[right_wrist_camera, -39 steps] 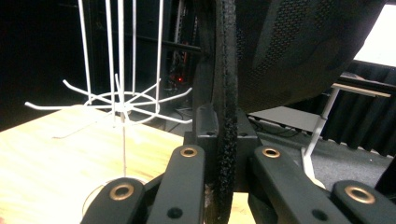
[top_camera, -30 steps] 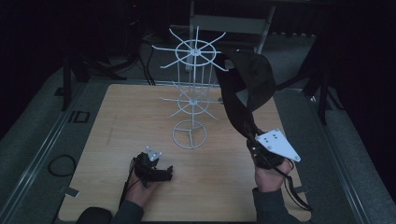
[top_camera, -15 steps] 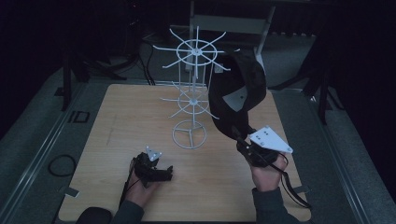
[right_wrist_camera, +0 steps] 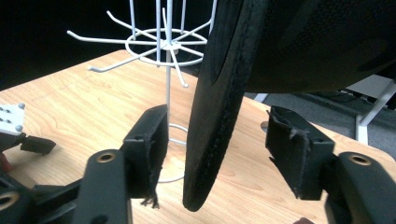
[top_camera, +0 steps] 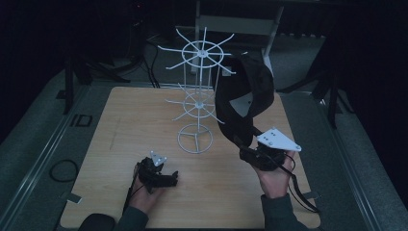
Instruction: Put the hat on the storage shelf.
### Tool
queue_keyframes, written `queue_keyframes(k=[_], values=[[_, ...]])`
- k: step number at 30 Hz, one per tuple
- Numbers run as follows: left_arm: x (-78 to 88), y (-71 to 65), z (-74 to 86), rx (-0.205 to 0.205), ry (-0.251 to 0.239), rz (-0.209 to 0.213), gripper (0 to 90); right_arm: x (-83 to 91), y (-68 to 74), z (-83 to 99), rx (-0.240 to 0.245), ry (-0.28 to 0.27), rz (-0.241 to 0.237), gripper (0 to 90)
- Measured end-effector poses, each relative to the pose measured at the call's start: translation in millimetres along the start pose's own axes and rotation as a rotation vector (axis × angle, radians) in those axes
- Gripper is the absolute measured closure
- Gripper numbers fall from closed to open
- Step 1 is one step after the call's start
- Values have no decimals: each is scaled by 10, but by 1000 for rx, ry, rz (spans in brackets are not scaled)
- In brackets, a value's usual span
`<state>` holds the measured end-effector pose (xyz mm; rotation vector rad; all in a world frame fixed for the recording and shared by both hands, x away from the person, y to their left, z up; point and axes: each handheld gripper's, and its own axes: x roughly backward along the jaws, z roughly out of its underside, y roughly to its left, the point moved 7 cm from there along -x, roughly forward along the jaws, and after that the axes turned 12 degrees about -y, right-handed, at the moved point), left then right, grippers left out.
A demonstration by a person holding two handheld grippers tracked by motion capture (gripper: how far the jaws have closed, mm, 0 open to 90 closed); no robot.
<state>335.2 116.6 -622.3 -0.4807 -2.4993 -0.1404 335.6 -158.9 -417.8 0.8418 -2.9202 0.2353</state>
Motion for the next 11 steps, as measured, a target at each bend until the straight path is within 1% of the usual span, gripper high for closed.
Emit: queue_keyframes(k=[4, 11], values=[[0, 0, 0, 0, 0, 0, 2, 15, 4, -8, -9, -5, 1, 299], [0, 0, 0, 1, -1, -1, 1, 11, 25, 7, -16, -2, 5, 219]])
